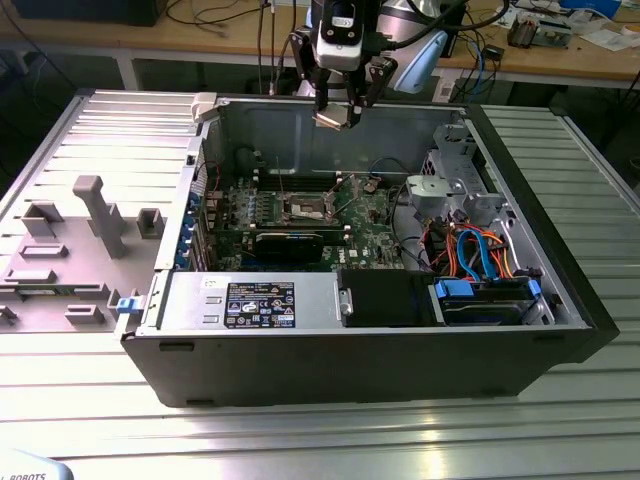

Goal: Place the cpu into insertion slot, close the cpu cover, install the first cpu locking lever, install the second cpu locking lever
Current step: 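Place the cpu into insertion slot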

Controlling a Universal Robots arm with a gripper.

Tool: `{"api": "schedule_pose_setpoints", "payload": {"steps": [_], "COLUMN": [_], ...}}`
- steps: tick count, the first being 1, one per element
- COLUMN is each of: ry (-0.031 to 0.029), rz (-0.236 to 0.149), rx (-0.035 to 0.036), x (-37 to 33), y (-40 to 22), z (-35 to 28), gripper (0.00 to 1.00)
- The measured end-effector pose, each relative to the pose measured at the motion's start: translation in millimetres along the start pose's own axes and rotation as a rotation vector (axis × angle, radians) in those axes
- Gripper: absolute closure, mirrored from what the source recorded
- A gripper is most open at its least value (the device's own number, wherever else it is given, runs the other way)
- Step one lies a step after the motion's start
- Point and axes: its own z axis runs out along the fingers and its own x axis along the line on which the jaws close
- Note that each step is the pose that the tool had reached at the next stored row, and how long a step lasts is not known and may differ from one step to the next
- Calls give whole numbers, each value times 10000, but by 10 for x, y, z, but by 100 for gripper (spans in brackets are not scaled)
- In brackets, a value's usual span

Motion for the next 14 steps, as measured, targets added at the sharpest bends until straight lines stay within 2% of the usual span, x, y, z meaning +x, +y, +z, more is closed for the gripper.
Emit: {"api": "schedule_pose_setpoints", "payload": {"steps": [14], "ry": [-72], "rz": [810], "rx": [-16], "x": [0], "y": [0], "z": [1], "gripper": [46]}}
